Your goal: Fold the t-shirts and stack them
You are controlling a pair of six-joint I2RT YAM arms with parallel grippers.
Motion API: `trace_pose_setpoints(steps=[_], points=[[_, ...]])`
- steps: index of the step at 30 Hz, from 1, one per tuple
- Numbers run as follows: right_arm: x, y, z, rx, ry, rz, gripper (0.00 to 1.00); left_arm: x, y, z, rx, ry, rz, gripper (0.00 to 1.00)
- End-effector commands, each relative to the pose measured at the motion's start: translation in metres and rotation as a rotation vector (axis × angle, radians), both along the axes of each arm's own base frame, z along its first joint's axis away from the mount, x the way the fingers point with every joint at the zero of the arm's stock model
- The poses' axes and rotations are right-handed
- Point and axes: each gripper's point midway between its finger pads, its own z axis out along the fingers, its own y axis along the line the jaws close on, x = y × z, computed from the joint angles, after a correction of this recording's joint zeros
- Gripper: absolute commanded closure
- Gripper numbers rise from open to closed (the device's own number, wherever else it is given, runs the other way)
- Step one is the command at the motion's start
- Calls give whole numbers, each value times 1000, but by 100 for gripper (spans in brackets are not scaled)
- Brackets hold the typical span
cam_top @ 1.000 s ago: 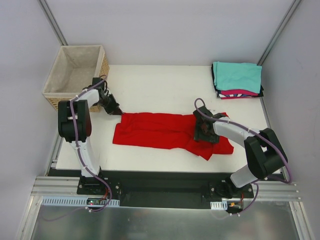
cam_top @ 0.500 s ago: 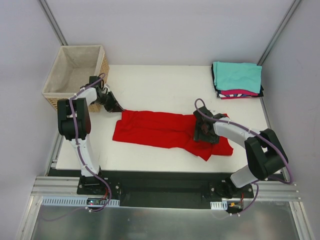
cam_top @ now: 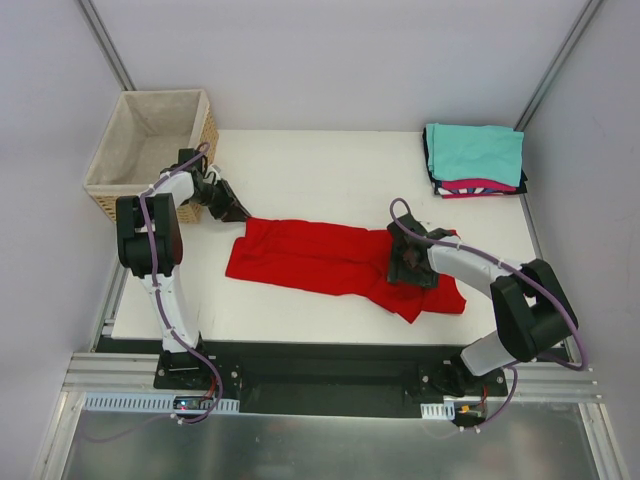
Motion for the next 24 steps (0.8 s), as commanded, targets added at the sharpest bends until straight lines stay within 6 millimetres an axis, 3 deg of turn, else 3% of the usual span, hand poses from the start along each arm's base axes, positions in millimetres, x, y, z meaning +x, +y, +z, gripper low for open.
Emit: trace_pose_setpoints(steps=[1, 4, 7, 10, 16, 24], points=[[-10, -3, 1, -7, 20, 21, 27, 26, 30, -5, -23, -84, 43, 79], [-9, -3, 2, -8, 21, 18, 27, 22, 27, -7, -31, -75, 43, 76], [-7, -3, 7, -11, 0, 13, 27, 20, 20, 2, -43, -93, 34, 59], [-2, -7, 10, -41, -6, 10, 27, 20, 7, 22, -25, -140, 8, 46], [-3, -30, 17, -165, 14, -53, 27, 14, -7, 55, -22, -210, -18, 44], [-4, -62, 21, -236, 39, -111, 25, 12, -15, 63, -42, -223, -38, 44]])
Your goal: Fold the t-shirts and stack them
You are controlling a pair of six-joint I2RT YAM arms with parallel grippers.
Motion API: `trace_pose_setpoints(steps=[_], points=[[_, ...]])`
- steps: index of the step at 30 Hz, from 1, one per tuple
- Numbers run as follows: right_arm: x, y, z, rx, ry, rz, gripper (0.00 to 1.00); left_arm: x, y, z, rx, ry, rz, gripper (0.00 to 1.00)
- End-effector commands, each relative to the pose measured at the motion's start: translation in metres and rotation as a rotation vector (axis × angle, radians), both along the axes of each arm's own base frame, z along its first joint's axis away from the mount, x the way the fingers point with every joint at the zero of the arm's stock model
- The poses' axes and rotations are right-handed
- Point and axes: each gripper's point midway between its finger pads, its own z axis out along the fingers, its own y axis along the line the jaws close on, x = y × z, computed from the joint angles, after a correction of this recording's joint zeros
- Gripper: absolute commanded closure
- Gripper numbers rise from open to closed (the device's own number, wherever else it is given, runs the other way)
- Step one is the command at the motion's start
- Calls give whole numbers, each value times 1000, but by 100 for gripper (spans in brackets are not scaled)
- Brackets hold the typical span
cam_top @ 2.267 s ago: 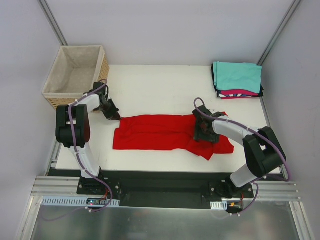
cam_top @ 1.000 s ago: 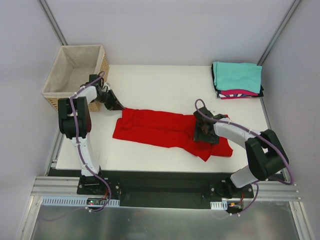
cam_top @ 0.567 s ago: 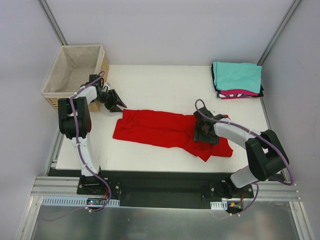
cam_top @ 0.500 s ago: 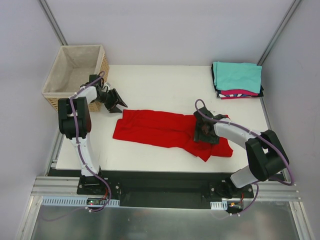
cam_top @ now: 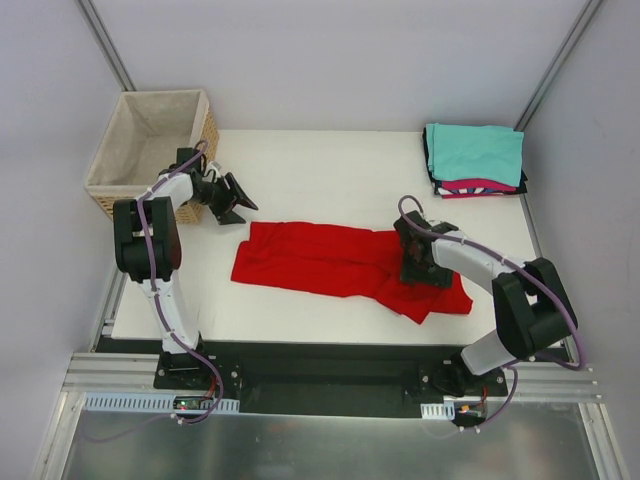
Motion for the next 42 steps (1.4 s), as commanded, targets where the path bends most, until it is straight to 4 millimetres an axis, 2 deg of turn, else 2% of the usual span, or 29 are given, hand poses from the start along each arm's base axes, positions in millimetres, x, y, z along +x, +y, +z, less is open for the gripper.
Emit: trace_pose_setpoints(steps=[1, 5, 12, 15, 16, 18, 19, 21, 22, 26, 27, 30, 37, 42], points=[[-3, -23, 9, -81, 26, -29, 25, 13, -7, 43, 9, -173, -36, 44], [-14, -28, 6, -84, 54, -32, 25, 12, -10, 46, 13, -178, -43, 44], [-31, -38, 17, -80, 13, -39, 25, 8, -20, 57, 53, -207, -66, 46], [-20, -28, 45, 24, -142, -17, 24, 7, -23, 60, 104, -222, -76, 45], [-16, -21, 61, 90, -219, 0, 23, 6, -23, 59, 117, -222, -78, 45], [-4, -11, 80, 152, -304, 41, 21, 4, -17, 56, 172, -207, -64, 46], [-1, -5, 87, 188, -319, 65, 18, 4, -12, 54, 200, -199, -55, 45], [8, 0, 98, 197, -329, 97, 16, -3, -16, 47, 293, -169, -76, 46], [10, 4, 98, 215, -316, 106, 16, -4, -14, 45, 330, -160, -78, 46], [17, 22, 77, 327, -227, 84, 16, -9, -6, 42, 490, -126, -87, 46], [17, 24, 65, 342, -183, 69, 16, -9, 0, 40, 533, -117, -78, 46], [15, 33, 39, 424, -98, 22, 16, -13, -1, 40, 565, -102, -90, 46], [1, 29, 9, 463, 10, -71, 16, -14, 0, 37, 592, -92, -98, 47], [-23, 14, -8, 421, 98, -136, 17, -13, 3, 38, 608, -90, -96, 47]])
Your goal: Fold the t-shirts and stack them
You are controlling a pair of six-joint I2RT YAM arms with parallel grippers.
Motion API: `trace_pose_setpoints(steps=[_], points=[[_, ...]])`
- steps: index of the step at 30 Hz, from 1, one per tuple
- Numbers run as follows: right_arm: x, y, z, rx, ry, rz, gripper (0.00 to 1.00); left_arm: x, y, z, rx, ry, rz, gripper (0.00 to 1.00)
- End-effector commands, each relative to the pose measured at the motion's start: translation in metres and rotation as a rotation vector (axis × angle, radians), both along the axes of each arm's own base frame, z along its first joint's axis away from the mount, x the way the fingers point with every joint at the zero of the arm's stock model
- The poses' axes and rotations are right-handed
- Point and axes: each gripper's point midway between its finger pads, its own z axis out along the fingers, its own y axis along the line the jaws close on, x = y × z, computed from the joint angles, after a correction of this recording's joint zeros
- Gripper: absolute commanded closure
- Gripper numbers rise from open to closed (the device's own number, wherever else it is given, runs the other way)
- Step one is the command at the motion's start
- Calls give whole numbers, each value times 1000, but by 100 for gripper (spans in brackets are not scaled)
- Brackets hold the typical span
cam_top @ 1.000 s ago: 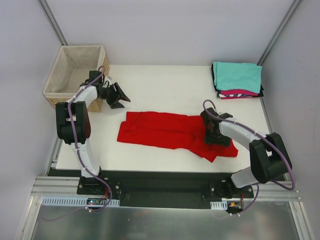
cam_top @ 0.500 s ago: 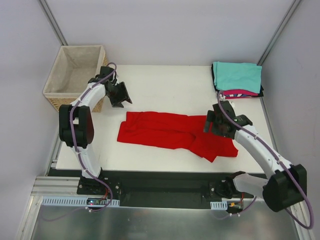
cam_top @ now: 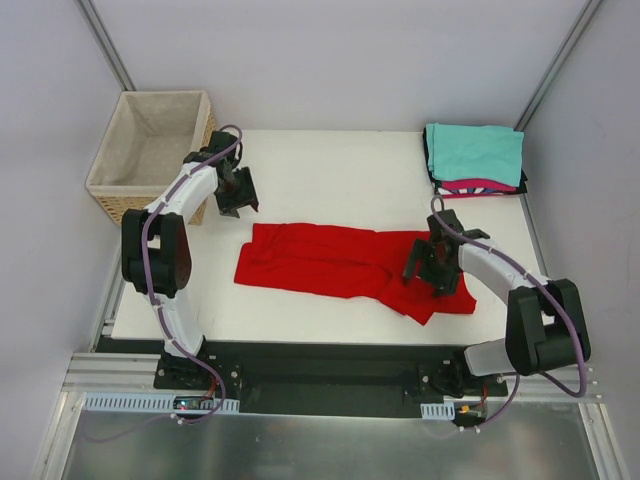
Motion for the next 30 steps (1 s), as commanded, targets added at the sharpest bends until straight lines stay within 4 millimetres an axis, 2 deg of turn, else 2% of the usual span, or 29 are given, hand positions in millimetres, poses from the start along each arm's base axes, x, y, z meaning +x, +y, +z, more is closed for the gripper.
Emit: trace_pose_setpoints(steps=[1, 3, 11, 14, 19, 23, 24, 28, 30], points=[[-20, -7, -10, -8, 79, -45, 17, 3, 8, 14, 44, -23, 4, 47], [-28, -15, -13, -19, 100, -65, 17, 3, 8, 14, 45, -20, 4, 47], [-35, -39, -19, 32, 127, -120, 17, 3, 11, 10, 60, -5, 8, 47], [-37, -42, -23, 47, 142, -141, 17, 2, 10, 8, 59, 0, 5, 47], [-32, -41, -21, 54, 131, -147, 17, -1, 8, -6, 60, 40, -6, 47], [-28, -42, -17, 53, 110, -148, 18, -7, -21, -19, -45, 94, -55, 48], [-28, -41, -16, 53, 110, -147, 17, -9, -28, -30, -56, 123, -60, 49], [-28, -41, -18, 54, 110, -145, 18, -14, -44, -47, -102, 170, -76, 53], [-29, -41, -19, 55, 112, -143, 18, -14, -50, -48, -133, 172, -86, 60]])
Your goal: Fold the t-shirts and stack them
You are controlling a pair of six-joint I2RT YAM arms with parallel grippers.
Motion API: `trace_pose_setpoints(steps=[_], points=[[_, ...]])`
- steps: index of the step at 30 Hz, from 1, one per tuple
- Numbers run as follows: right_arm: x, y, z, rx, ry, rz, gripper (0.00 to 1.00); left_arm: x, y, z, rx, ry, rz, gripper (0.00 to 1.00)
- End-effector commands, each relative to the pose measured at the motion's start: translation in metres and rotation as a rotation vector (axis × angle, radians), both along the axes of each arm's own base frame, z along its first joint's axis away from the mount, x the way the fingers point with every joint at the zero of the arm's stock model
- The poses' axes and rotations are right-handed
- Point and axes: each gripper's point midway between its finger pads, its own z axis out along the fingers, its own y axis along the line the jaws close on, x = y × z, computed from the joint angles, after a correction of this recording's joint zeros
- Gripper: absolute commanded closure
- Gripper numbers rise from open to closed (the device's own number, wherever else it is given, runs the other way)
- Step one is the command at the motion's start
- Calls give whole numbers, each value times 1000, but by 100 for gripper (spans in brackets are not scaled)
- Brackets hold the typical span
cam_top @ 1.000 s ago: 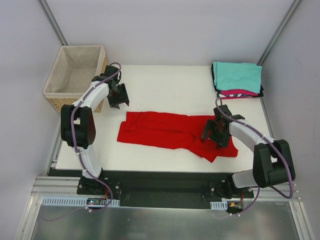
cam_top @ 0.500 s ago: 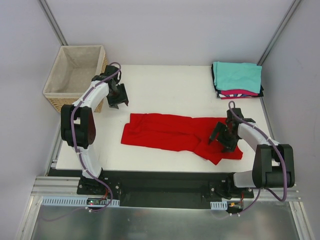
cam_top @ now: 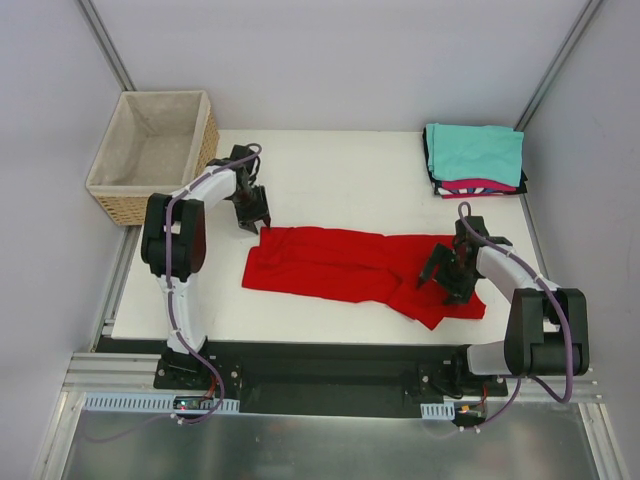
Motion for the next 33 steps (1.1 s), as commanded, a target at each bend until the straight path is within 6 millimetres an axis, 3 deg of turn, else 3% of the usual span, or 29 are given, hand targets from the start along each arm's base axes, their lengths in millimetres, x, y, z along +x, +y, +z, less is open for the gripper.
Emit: trace_pose_setpoints(steps=[1, 6, 21, 23, 24, 33], points=[[-15, -7, -11, -28, 46, 15, 18, -2, -23, 2, -101, 14, -16, 64], [-14, -7, -11, -31, 47, 16, 18, -4, -26, 2, -121, 20, -22, 73], [-14, -7, -11, -28, 52, 16, 18, -3, -34, 37, -173, -50, -94, 74], [-14, -7, -12, -29, 56, 16, 19, -3, -33, 33, -168, -40, -94, 91], [-13, -7, -12, -27, 53, 15, 19, -3, -33, 31, -164, -35, -92, 95], [-14, -6, -12, -25, 57, 15, 19, -9, -29, 9, -135, 51, -86, 100]])
